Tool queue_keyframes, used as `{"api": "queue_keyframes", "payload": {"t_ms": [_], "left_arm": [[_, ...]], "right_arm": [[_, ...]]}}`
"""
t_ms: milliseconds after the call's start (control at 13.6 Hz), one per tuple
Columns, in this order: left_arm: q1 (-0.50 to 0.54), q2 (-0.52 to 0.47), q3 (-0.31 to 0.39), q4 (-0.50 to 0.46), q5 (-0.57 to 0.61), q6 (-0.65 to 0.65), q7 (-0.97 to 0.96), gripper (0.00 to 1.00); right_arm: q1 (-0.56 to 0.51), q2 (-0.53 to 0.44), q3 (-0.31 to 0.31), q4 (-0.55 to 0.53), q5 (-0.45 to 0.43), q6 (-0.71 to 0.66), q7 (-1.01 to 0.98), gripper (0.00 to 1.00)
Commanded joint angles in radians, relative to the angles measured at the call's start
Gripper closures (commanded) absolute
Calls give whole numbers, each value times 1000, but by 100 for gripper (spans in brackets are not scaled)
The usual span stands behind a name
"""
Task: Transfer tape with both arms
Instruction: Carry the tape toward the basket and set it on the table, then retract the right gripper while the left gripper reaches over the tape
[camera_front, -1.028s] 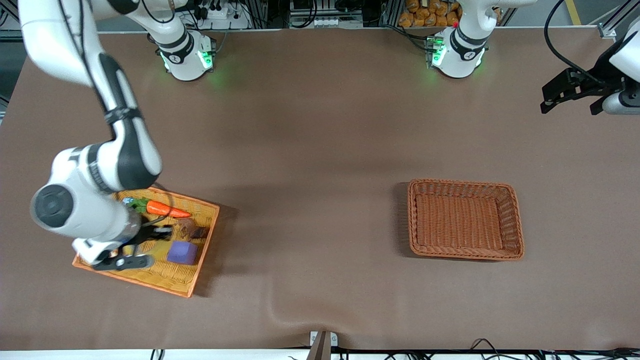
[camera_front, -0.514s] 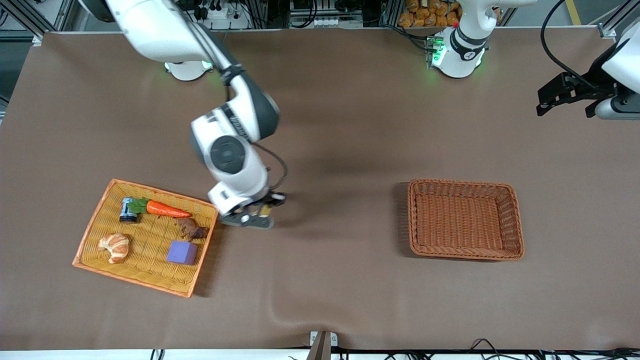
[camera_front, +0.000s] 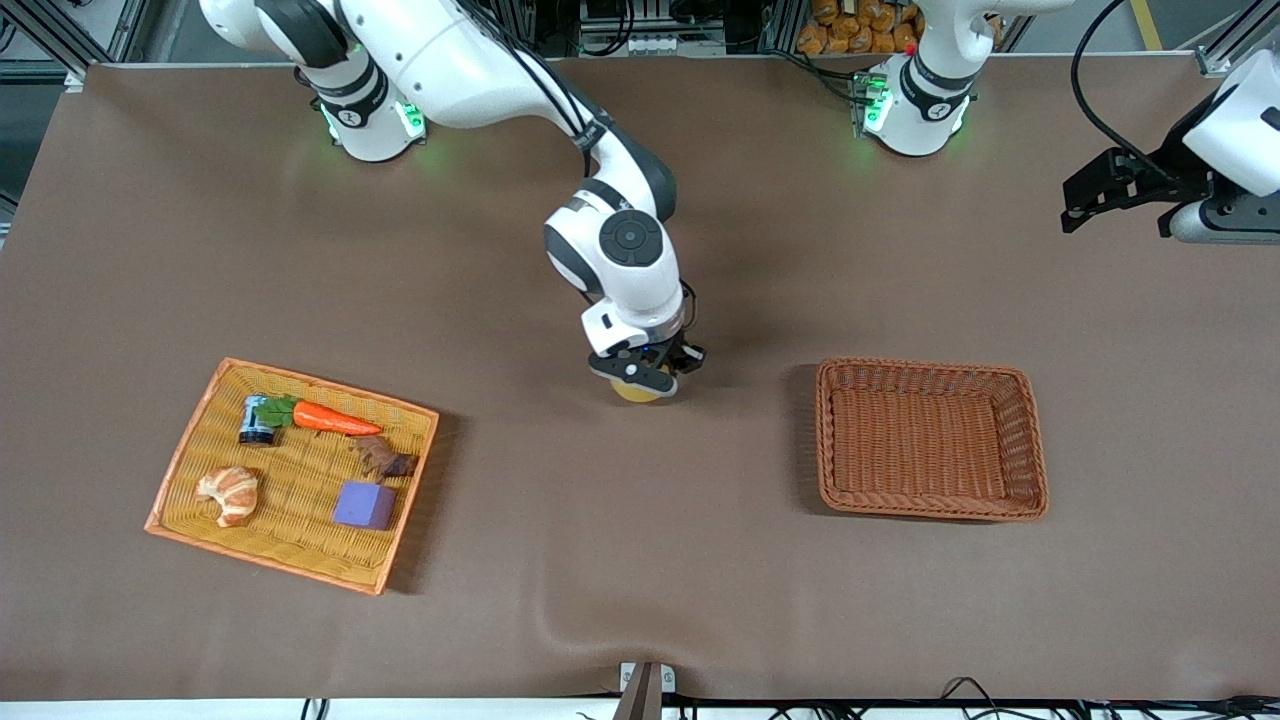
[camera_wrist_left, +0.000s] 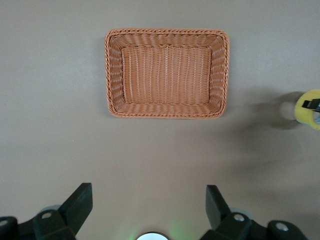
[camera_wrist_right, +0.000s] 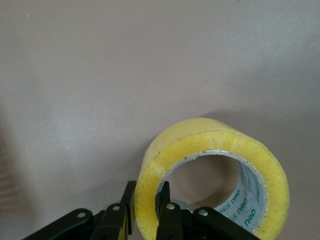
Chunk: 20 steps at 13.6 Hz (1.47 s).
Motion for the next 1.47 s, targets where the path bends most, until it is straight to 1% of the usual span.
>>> {"api": "queue_keyframes", "payload": {"t_ms": [0, 73, 147, 220, 294, 367, 514, 587, 661, 807, 881, 954, 1174, 1248, 1321, 1394], "left_arm": [[3, -19, -10, -26, -4, 10, -3, 0], [5, -22, -12, -37, -4, 10, -3, 0], [5, -22, -15, -43, -4, 10, -3, 0], [5, -22, -15, -46, -4, 10, -3, 0], [5, -22, -15, -46, -4, 10, -3, 0], [5, -24, -17, -49, -2, 10, -3, 0], [5, -25, -27, -52, -4, 10, -3, 0], [5, -27, -30, -55, -4, 10, -3, 0], [5, -25, -44, -57, -4, 10, -3, 0], [2, -13, -72, -57, -4, 13, -45, 0], [2, -6, -101, -60, -2, 22, -85, 0], [0, 8, -128, -60, 1, 33, -131, 0], [-4, 71, -240, -59, 7, 86, -269, 0], [-7, 97, -291, -60, 7, 114, -318, 0], [-21, 131, -338, -60, 9, 148, -387, 0], [-47, 165, -363, -60, 10, 177, -426, 0]], "right_arm": [[-35, -26, -5, 13, 52, -12, 73, 0], [-37, -46, -10, 13, 62, -15, 88, 0], [-64, -62, -13, 13, 71, -41, 82, 0], [-121, -86, -2, 13, 66, -102, 67, 0], [-153, -115, -4, 13, 63, -162, -14, 0], [-194, -155, -11, 10, 62, -229, -180, 0], [-329, -198, -11, 10, 62, -387, -478, 0], [-404, -219, -10, 10, 63, -437, -599, 0], [-454, -246, -11, 2, 57, -480, -690, 0], [-537, -299, -19, -22, -1, -520, -865, 0], [-567, -330, -19, -54, -24, -525, -960, 0], [-589, -377, -19, -112, -29, -525, -1014, 0], [-655, -537, -19, -284, -29, -525, -1098, 0], [-681, -586, -19, -315, -29, -526, -1134, 0], [-699, -617, -19, -317, -29, -549, -1177, 0], [-706, -644, -19, -311, -29, -583, -1211, 0]]}}
